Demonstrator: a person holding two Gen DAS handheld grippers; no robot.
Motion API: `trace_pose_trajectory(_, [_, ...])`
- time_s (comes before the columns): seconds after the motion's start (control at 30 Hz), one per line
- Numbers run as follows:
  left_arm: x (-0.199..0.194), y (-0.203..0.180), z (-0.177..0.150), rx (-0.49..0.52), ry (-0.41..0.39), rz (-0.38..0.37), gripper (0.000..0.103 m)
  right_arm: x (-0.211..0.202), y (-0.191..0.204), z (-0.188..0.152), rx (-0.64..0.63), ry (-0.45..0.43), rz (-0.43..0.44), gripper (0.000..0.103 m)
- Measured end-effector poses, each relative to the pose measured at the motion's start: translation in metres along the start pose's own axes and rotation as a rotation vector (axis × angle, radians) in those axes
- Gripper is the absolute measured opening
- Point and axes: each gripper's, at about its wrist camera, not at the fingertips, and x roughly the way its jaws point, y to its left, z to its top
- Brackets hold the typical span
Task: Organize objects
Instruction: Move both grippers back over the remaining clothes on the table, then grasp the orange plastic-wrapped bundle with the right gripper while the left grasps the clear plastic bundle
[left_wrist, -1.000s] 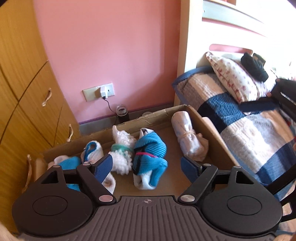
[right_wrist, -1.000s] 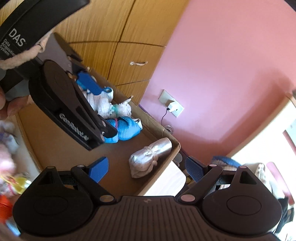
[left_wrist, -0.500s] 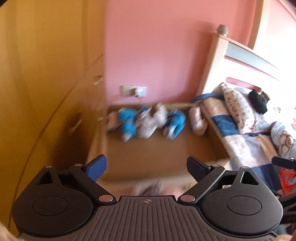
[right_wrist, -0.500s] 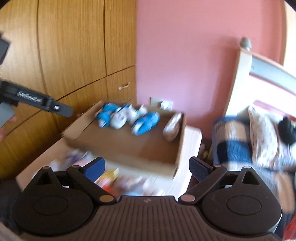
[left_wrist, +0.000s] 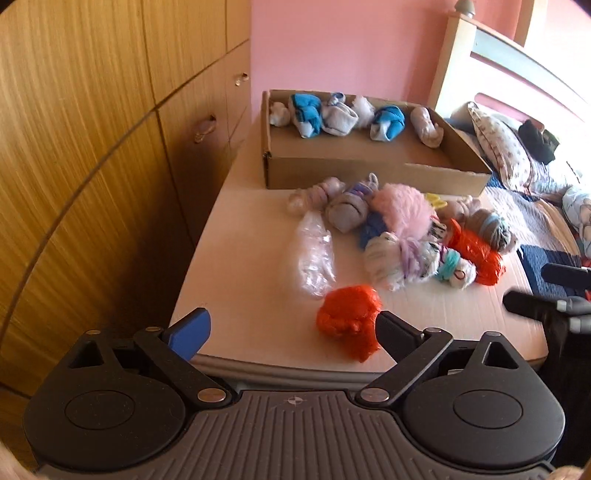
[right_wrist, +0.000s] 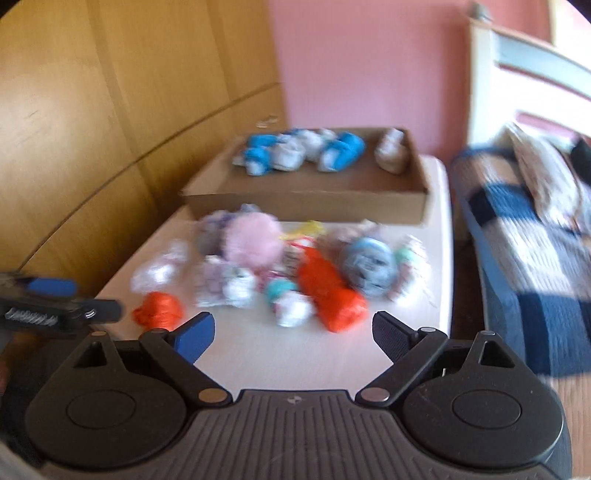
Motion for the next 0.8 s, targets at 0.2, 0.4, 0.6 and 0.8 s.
trace_pose_trajectory(0.2, [-0.01, 0.023, 0.0, -0.069, -0.027, 0.049, 0.099, 0.013, 0.045, -0.004, -0.158, 0.03, 0.081, 0.09])
trace_pose_trajectory(0.4, [-0.015, 0.035, -0.004, -0.097, -0.026, 0.081, 0.099, 0.043, 0.075, -0.004, -0.164, 0.053, 0.112, 0.078])
trace_pose_trajectory(0.6, [-0.022, 0.044, -0.003, -0.113, -0.042, 0.098, 0.1, 0.063, 0.101, -0.009, -0.216, 0.082, 0.119, 0.069])
trace_pose_trajectory(0.8, [-0.026, 0.054, -0.003, -0.135, -0.036, 0.103, 0.1, 0.083, 0.111, -0.01, -0.235, 0.101, 0.073, 0.052])
